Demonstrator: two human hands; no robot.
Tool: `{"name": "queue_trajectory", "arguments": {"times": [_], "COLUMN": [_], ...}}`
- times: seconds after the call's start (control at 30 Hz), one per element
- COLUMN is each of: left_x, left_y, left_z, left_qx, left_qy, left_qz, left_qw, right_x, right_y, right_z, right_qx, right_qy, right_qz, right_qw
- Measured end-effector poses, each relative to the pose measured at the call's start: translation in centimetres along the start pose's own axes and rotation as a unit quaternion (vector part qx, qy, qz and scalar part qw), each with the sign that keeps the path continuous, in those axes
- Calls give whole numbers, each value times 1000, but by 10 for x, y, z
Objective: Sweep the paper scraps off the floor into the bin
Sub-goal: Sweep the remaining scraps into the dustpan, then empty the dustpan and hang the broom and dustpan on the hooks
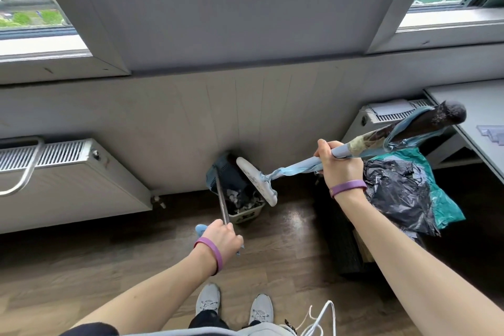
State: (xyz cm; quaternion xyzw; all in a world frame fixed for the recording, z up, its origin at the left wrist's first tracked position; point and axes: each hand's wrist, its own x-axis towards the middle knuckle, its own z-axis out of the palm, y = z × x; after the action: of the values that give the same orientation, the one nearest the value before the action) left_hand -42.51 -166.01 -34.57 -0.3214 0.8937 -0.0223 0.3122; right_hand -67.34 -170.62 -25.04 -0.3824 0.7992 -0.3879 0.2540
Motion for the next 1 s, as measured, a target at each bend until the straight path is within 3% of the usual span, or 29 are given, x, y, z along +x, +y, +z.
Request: {"name": "queue_trajectory", "arguments": {"times": [0.37, 0.63, 0.77, 0.87, 1.0], "left_x": [3, 1, -6, -20, -39], "left_y": [-3, -20, -49, -76, -124], "left_z": [11, 2, -26, -50, -75], "left_qx": [-34, -143, -255, -343, -420], "left_qy": [-18, 49, 110, 155, 195], "left_qz": [-4, -106, -219, -319, -373], "left_qw": [999, 983, 935, 870, 804], "right_x": [4, 9, 12, 18, 26], "right_y": [-2, -9, -33, -64, -117], "right_z": [9, 3, 0, -5, -6], "right_qx": [-1, -1, 35, 55, 55], "right_qy": [-2, -11, -24, -45, -77], "right_qz": [-17, -15, -11, -33, -101], "right_qw": [1000, 1000, 999, 997, 990]}}
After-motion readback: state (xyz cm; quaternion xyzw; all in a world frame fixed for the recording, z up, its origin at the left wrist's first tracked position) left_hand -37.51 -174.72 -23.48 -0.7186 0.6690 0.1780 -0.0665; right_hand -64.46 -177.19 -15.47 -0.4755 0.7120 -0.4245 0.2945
